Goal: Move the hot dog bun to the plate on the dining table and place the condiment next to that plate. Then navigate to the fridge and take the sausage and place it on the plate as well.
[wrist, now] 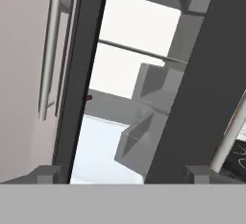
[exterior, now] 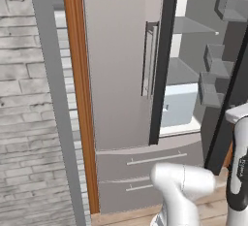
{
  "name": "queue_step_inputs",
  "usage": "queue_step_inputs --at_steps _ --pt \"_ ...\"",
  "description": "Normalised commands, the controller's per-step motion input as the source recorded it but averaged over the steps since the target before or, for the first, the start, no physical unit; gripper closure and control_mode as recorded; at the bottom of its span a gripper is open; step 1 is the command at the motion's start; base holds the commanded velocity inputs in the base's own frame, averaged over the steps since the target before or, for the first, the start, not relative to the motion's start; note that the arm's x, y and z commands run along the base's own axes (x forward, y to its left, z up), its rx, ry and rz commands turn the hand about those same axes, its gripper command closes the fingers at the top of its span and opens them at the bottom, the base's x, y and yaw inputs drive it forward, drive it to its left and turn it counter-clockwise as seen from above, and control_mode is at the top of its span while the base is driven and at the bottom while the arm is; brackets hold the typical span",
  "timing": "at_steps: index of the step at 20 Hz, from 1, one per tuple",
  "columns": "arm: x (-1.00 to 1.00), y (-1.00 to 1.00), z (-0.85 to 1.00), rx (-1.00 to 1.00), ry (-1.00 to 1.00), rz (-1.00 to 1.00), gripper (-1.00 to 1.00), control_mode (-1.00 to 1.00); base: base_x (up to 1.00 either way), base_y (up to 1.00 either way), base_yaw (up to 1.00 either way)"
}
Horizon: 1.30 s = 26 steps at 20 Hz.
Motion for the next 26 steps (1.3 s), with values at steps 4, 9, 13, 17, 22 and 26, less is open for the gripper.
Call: queue_step_inputs --at_steps 4,9,13,17,22,26 --pt "0.78 0.98 0.16 -0.12 0.38 -0.02 -1.00 -1.00 0.00 0.00 0.00" --pt "0.98 0.47 0.02 -0.12 0.28 -0.17 -1.00 -1.00 0.00 0.00 0.00" --pt "1.00 0.00 -0.22 -0.15 0.21 -0.27 -1.00 -1.00 0.00 0.00 0.00" --pt "0.99 -0.14 -0.43 -0.13 0.20 -0.24 -1.00 -1.00 0.00 0.00 0.00" --pt "0.45 -0.68 -0.30 -0.01 0.28 -0.14 -1.00 -1.00 0.00 0.00 0.00" --pt "0.31 -0.81 -0.27 0.00 0.18 -0.09 -1.00 -1.00 0.00 0.00 0.00"
